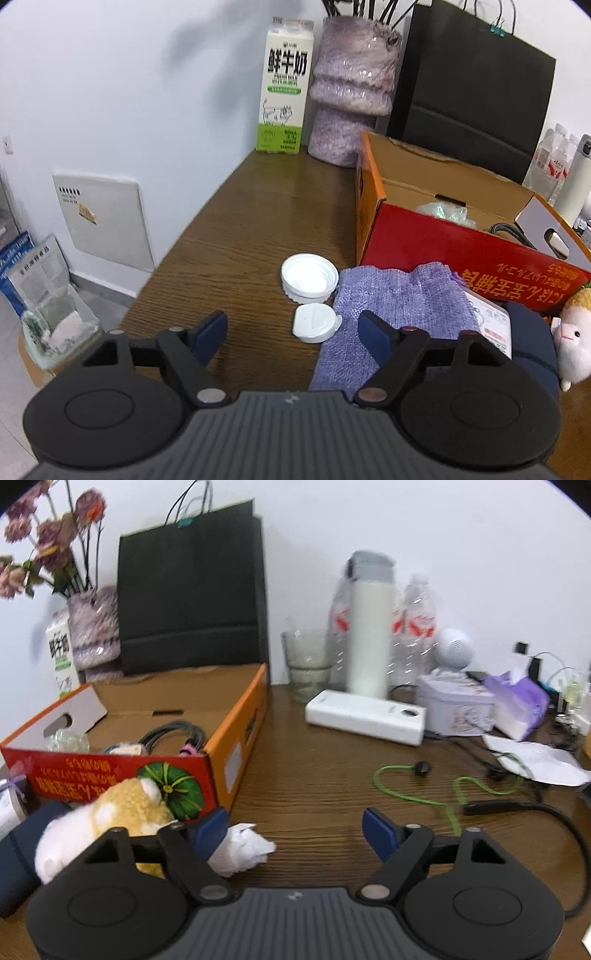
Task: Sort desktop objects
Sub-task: 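Grasp the white cap with left tool while right tool grasps the white tissue, then drop the white cap into the box with left tool while right tool drops the tissue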
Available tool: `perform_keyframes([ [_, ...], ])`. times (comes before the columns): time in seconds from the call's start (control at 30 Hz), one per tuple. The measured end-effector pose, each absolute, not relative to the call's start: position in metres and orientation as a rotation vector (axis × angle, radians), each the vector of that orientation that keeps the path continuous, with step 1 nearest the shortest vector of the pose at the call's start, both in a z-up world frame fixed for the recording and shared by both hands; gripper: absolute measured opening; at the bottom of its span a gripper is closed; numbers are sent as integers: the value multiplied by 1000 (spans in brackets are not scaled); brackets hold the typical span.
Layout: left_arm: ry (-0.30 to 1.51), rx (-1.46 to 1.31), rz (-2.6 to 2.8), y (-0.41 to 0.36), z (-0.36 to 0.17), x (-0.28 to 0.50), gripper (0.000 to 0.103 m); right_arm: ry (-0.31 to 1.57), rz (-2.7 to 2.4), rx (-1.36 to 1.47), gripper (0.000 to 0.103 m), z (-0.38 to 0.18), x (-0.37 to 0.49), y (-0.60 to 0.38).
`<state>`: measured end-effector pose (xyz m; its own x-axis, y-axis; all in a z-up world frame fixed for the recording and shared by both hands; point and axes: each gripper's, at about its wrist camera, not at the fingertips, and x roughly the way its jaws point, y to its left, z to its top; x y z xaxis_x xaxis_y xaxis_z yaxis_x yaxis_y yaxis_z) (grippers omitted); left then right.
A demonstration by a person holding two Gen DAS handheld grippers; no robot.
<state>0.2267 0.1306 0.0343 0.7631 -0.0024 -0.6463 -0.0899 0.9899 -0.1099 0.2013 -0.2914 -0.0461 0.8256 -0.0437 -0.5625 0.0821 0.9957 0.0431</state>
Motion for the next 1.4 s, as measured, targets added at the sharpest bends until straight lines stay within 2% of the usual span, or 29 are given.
perform_keyframes([
  [0.07,701,-125,35,128,31,228,75,621,-27,67,61,-52,206,-287],
  [0.2,691,-124,23,127,29,228,73,629,21,54,55,-56,204,-279],
  [0.23,690,-123,19,127,29,228,71,629,31,59,52,-57,203,-279],
  [0.27,688,-123,13,127,29,227,70,631,45,65,44,-58,202,-278],
  [0.37,685,-122,-5,126,30,226,60,627,78,62,26,-57,198,-273],
  [0.43,683,-122,-18,125,30,226,54,623,85,33,19,-57,195,-267],
  [0.57,680,-121,-23,126,29,225,40,620,74,0,17,-57,190,-261],
  [0.63,681,-115,-21,126,29,224,30,622,74,10,17,-57,189,-262],
  [0.67,680,-119,-18,127,29,224,29,623,74,15,17,-57,189,-263],
  [1.1,599,-112,-14,126,37,211,27,573,55,16,16,-48,180,-263],
  [1.4,485,-69,-56,101,68,195,27,411,37,48,16,-7,165,-261],
])
